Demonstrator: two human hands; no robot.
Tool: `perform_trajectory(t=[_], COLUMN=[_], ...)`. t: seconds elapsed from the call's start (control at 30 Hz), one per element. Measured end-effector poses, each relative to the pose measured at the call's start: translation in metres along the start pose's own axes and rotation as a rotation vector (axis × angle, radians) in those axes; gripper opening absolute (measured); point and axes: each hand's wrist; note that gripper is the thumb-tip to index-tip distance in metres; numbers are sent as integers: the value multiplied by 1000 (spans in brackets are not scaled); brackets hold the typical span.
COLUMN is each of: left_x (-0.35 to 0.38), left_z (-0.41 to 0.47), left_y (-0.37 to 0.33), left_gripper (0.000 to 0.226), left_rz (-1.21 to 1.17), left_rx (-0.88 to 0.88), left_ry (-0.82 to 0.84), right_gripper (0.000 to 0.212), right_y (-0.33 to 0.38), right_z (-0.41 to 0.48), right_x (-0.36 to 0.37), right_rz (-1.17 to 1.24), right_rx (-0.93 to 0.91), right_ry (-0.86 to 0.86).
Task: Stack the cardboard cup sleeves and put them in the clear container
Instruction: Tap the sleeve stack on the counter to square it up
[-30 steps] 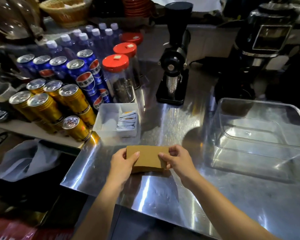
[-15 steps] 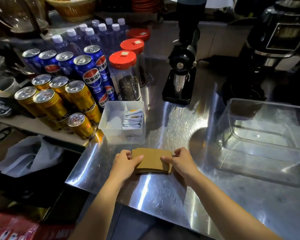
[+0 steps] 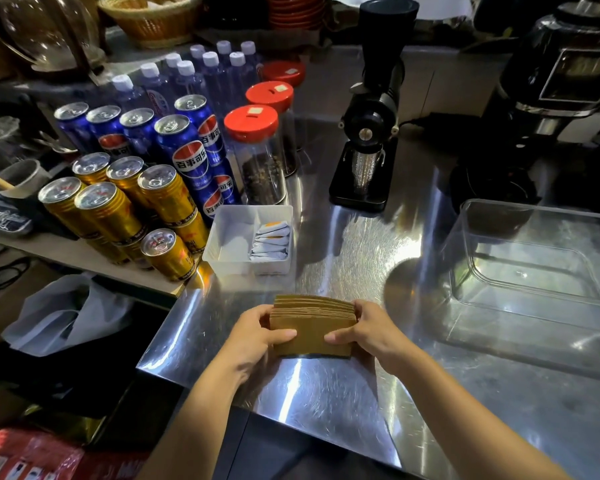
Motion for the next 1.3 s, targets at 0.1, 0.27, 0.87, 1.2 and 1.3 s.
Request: perform_trajectory(t=[0.1,0.27,0.87,1.2,1.3], left_x=[3,14,68,71,71], left_z=[-3,-6,0,3,4], left_y=[7,12,2,6,3], left_gripper=[40,46,32,32,31], left_rz=[15,76,-397,-264,-270], left_rx=[126,221,263,265,248], left_ry=[-55,-74,-386,-360,-335], right_gripper=[38,41,33,32,35], right_y=[-3,-12,-22,-37,-36], right_z=[-3,-9,6,4,6], right_x=[0,0,34,24,23], right_rz=[-30,-58,348,215,140], right_rx=[-135,-261,-381,-428,-405], right_ry=[-59,-107,-492,-456,-469])
Point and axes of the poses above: each hand's wrist, its own z-axis towards the middle knuckle, its own x-axis out of the palm, y = z × x, and after that the axes turned 5 degrees about y, right-handed
